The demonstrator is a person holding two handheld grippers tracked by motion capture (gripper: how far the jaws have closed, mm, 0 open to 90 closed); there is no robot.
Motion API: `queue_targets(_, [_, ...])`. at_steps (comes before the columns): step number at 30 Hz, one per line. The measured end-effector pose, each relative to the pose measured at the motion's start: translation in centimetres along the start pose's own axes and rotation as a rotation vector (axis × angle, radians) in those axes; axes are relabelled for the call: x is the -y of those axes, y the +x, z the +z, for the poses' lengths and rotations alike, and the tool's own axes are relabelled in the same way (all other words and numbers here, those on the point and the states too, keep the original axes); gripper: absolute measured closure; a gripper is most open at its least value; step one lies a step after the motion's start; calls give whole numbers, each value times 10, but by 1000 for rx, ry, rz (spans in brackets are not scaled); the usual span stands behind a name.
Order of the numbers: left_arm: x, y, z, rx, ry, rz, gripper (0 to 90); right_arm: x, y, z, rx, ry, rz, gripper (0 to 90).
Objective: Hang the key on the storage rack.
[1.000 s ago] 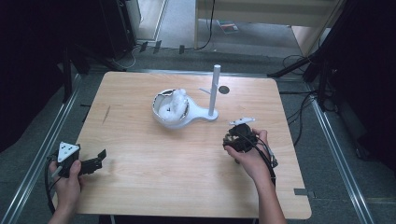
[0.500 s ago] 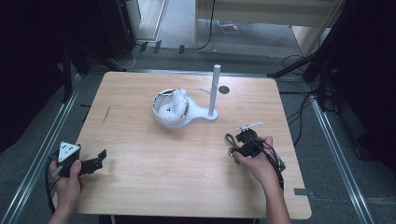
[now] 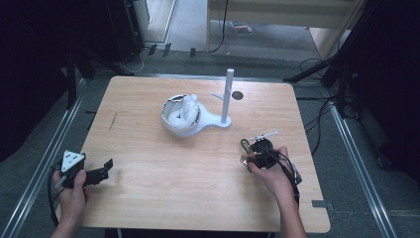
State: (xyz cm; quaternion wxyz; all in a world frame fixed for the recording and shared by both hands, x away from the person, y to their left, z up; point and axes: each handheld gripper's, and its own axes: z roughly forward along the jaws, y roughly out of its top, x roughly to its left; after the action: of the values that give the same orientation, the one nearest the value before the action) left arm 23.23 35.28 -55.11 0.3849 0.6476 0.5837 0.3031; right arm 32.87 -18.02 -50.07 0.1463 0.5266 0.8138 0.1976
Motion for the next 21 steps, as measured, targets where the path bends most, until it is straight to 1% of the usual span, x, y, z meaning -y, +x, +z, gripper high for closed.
queue_targets(2, [0,0,0,-1,0,0,4,-1,1,-6,-7,-51,7,683])
queue_targets(6, [0,0,0,0,1,1,4,-3,5,-14,-11,-127,16,683])
queue_targets(7, [0,0,0,0,1,1,4,-4,7,-17,-15,-157,16,683])
queue_targets(9, [0,0,0,0,0,0,4,-5,9,-21,-19,-190,17,684])
queue_targets(11, [0,0,0,-1,0,0,4,-5,12,-25,-21,-240,21,683])
queue_targets(15, [0,0,0,0,0,0,4,-7,15,-32,-26,-310,27,683])
queue_targets(16, [0,0,0,0,0,0,4,-8,17,-34,-31,-335,28,683])
queue_targets(18, [0,0,0,0,0,0,4,-8,19,-37,-29,-363,31,683])
queue_targets(19, [0,0,0,0,0,1,4,-8,21,-39,-30,-389,29,683])
queue_targets(21, [0,0,0,-2,0,1,4,-9,24,-41,-28,-421,32,683])
